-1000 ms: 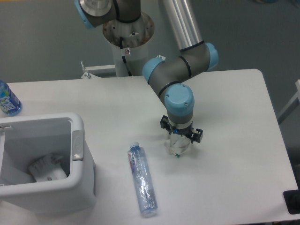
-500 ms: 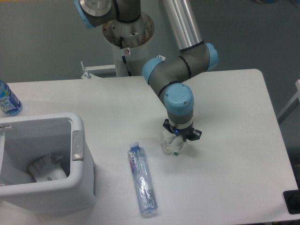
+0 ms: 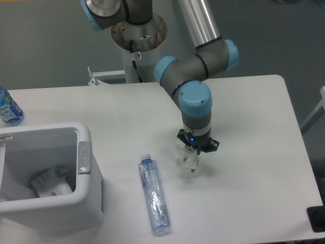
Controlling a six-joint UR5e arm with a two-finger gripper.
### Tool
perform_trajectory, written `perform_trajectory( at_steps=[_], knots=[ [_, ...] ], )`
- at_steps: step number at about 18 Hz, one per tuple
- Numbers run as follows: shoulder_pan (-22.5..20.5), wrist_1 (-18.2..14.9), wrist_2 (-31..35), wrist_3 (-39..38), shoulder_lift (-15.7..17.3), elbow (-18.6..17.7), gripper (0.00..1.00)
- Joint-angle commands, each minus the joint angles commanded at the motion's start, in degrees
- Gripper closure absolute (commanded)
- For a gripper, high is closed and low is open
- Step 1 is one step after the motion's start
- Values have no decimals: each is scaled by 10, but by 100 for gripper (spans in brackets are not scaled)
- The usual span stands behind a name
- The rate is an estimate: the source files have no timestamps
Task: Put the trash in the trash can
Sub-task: 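Lift the wrapper and carry it over the white trash bin, then open the gripper to drop the wrapper into the bin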
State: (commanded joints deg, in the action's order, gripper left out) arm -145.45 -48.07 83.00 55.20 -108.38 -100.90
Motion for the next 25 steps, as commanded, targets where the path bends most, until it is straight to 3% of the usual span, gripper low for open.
perform_trajectory(
  at_steps=[3, 7, 10, 14, 19, 20, 21, 23, 25],
  knots=[
    [1, 2, -73, -75, 21, 30, 100],
    [9, 3, -158, -255, 46, 102, 100],
    [45, 3, -171, -357, 68, 142, 100],
    [109, 3, -170, -439, 98, 147, 100],
    [205, 3, -168, -469, 97, 145, 100],
    [218, 3, -168, -469, 95, 143, 95],
    [230, 3, -169, -466, 93, 142, 74],
    [236, 5, -169, -458, 93, 143, 1],
    [237, 4, -170, -465, 94, 147, 0]
  ],
)
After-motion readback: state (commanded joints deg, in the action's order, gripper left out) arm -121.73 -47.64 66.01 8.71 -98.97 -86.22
